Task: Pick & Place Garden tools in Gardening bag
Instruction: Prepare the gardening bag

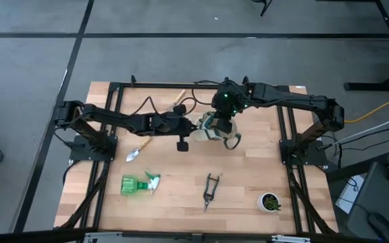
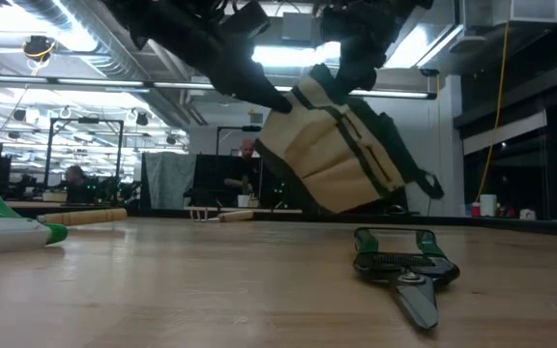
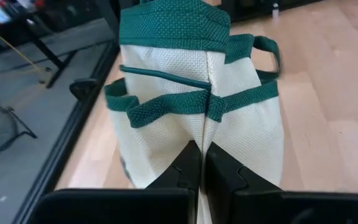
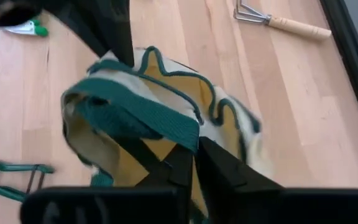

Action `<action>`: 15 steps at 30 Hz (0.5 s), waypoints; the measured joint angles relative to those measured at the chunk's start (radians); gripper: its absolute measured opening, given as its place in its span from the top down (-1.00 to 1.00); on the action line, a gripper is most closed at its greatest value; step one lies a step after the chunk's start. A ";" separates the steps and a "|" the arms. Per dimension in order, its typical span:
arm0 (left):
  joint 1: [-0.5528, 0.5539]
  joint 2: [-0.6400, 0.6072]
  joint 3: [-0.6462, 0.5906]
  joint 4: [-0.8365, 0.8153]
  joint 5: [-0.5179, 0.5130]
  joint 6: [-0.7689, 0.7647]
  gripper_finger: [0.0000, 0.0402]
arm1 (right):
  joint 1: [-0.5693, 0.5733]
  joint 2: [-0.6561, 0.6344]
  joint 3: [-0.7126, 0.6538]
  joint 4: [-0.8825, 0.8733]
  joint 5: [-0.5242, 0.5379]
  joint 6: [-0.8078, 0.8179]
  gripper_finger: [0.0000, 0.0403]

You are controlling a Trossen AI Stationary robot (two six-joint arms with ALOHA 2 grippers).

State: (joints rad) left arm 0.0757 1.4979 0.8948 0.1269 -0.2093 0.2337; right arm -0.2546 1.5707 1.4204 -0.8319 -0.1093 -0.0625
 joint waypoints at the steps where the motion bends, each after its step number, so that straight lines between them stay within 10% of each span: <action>1: 0.013 -0.012 0.000 -0.021 0.020 -0.003 0.98 | 0.000 0.000 0.000 0.000 0.000 -0.002 0.80; 15: 0.190 -0.199 -0.303 0.266 0.266 -0.138 0.99 | -0.027 -0.011 0.001 -0.254 0.001 -0.077 0.30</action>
State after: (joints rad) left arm 0.2654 1.2985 0.5921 0.3931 0.0563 0.0954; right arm -0.2820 1.5599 1.4212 -1.0856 -0.1082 -0.1394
